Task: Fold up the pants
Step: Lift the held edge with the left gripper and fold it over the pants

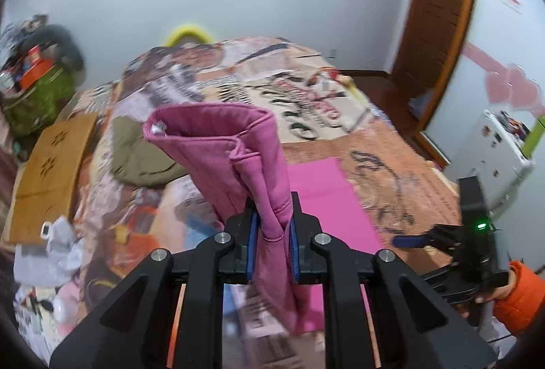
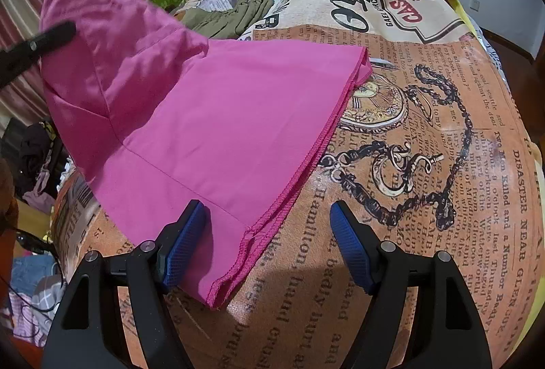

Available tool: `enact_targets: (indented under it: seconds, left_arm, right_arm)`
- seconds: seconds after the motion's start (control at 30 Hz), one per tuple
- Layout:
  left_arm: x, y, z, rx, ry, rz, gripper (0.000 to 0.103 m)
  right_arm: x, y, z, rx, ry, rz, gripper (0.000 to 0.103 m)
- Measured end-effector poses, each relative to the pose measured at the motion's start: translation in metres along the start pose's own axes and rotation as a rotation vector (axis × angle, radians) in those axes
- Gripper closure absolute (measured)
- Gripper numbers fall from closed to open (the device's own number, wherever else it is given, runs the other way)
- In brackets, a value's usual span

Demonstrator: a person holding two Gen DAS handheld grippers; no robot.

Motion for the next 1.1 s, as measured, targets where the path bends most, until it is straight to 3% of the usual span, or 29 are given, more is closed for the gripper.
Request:
enact_targets:
  seconds: [0.23, 0.4, 0.83, 0.93, 1.0, 1.07, 1.1]
  left_arm:
    - [0.023, 0.039, 0.007, 0.019, -0.139, 0.138, 0.091]
    - [0.041, 0.056, 0.018, 0.016, -0.228, 0.196, 0.091]
    - [0.061, 0.077, 0.063, 0.098, -0.360, 0.206, 0.090]
    - [0.064, 0.077, 0.070, 0.098, -0.400, 0.219, 0.080]
    - [0.063, 0.077, 0.073, 0.082, -0.437, 0.254, 0.059]
    - [0.060, 0.074, 0.071, 0.053, -0.430, 0.269, 0.048]
    - [0.058, 0.071, 0.068, 0.047, -0.411, 0.262, 0.048]
  right_arm:
    - [0.000, 0.001, 0.000, 0.007, 0.006, -0.004, 0.030]
    - [0.000, 0.000, 0.001, 0.011, 0.010, -0.006, 0.030]
    - [0.001, 0.000, 0.000, 0.015, 0.013, -0.010, 0.030]
    - [0.001, 0.001, 0.001, 0.014, 0.013, -0.010, 0.030]
    - [0.001, 0.001, 0.001, 0.014, 0.012, -0.009, 0.030]
    - [0.001, 0.001, 0.001, 0.016, 0.012, -0.010, 0.030]
    - [0.001, 0.001, 0.001, 0.015, 0.012, -0.009, 0.030]
Point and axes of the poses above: each gripper's, at about its wrist camera, not at the fingertips, and x roughly the way its jaws point, y to its right, z to its underside, the point moved 6 cm from there along x, roughly the way its jaws point, and after that the axes turned 13 degrees about -x, right-handed, at the moved point
